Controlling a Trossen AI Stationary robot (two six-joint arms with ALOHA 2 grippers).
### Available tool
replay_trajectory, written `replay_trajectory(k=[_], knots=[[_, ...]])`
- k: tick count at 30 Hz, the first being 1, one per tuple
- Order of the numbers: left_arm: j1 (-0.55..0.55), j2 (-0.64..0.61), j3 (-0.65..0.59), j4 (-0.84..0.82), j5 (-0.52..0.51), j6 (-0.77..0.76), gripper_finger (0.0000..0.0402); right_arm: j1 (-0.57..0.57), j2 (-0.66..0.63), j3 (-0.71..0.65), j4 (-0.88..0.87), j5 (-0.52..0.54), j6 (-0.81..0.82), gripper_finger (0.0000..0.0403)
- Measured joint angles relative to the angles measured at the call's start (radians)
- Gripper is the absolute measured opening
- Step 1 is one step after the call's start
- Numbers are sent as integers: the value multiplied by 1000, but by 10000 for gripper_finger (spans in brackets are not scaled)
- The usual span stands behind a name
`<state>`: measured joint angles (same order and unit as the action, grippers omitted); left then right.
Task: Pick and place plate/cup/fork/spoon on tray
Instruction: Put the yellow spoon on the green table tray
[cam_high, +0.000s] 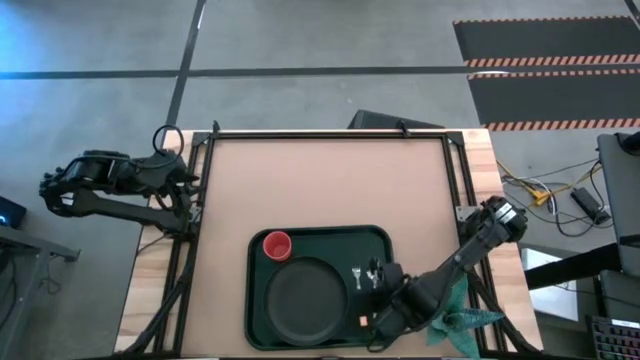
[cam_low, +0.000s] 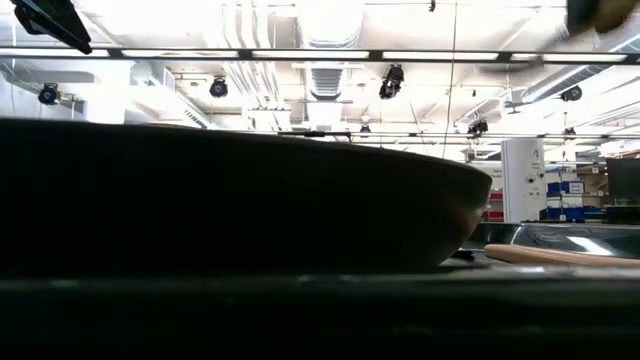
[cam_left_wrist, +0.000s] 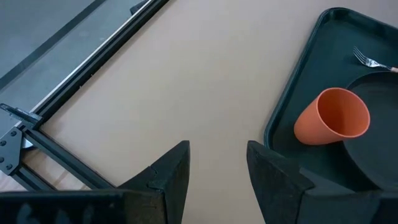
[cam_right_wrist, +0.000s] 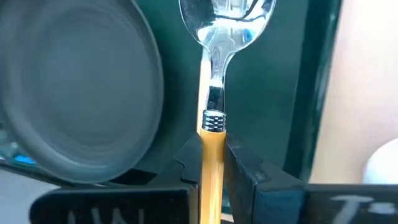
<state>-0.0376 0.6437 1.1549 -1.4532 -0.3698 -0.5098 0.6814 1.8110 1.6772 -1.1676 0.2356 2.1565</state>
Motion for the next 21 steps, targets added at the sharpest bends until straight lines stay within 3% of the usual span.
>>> replay_trajectory(k=[9, 21], knots=[[0, 0, 0, 0, 0, -1, 142, 3, -8, -251, 245, -4, -20, 27], [0, 0, 0, 0, 0, -3, 142, -1, -11, -443, 454, -8, -58, 27]])
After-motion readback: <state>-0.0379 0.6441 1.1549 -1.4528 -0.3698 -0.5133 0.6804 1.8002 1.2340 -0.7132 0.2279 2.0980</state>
